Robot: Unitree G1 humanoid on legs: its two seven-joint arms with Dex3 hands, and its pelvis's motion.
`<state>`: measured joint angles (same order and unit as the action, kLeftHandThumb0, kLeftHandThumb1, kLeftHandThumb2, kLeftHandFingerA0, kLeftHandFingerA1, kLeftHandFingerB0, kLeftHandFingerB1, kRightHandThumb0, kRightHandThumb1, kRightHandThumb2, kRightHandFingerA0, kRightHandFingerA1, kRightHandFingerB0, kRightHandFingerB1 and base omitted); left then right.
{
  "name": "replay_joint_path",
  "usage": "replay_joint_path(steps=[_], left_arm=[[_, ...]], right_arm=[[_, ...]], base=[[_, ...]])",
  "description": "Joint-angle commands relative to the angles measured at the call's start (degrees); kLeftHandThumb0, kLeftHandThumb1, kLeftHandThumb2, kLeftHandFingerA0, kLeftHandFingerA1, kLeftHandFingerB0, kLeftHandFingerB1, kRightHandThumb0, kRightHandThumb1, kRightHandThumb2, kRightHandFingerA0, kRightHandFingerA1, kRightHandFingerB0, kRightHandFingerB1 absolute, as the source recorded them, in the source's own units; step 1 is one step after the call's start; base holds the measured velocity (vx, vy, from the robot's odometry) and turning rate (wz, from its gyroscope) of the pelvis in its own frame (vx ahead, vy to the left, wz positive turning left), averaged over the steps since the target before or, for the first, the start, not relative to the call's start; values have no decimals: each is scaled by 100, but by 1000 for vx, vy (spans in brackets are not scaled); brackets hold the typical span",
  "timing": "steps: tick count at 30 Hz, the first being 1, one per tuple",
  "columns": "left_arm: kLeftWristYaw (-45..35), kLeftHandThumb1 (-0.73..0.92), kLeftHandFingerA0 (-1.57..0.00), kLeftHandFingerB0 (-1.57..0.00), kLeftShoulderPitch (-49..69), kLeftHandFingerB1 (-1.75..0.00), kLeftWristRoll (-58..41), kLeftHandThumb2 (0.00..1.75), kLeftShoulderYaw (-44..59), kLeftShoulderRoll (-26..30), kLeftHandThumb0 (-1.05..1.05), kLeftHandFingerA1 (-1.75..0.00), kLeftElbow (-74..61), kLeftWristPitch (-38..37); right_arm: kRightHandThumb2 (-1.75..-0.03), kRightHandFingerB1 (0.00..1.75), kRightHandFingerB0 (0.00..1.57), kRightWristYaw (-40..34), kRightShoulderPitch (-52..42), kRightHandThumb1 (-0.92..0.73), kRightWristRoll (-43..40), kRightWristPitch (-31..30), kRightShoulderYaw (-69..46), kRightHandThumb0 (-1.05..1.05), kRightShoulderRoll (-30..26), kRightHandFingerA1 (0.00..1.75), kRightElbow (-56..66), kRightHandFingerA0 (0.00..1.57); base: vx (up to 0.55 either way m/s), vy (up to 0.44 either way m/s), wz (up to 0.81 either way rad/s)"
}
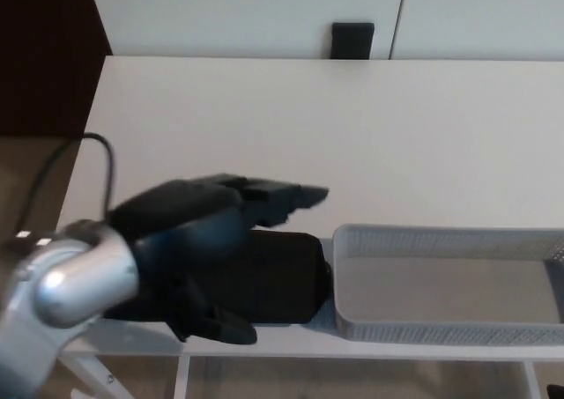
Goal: The robot walk towards a table in front and pick up a black pencil case on the left hand side and put the pencil case into a small container on the right hand side
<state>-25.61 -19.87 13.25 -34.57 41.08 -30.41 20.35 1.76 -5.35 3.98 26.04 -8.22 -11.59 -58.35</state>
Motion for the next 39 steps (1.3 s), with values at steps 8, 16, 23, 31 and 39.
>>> replay_joint_path(steps=[8,16,23,31,39], left_arm=[[-486,35,0,0,-901,-13,2208,79,-1310,-826,-61,-16,1218,1884],[-670,38,0,0,-789,-9,3022,82,-1454,-469,-69,-9,975,1793],[-1110,43,0,0,-638,-2,3577,83,-1314,-99,-75,0,365,1817],[-1885,44,0,0,-283,0,3769,84,-820,437,-78,0,-790,1711],[-2484,44,0,0,12,0,3776,85,-461,539,-78,0,-1119,1593]], right_arm=[[-60,34,38,87,-34,-65,-232,-194,-182,-33,-185,41,95,52],[-61,34,37,68,-58,-66,-159,-178,-196,-31,-197,41,162,52],[-60,35,39,79,-6,-64,-151,-227,-195,-32,-205,43,152,52],[-60,34,39,83,28,-64,-122,-268,-172,-33,-245,41,109,51],[-60,34,38,84,28,-64,-129,-303,-170,-32,-271,41,82,51]], base=[[0,0,0],[0,0,0],[0,0,0],[0,0,0],[0,0,0]])
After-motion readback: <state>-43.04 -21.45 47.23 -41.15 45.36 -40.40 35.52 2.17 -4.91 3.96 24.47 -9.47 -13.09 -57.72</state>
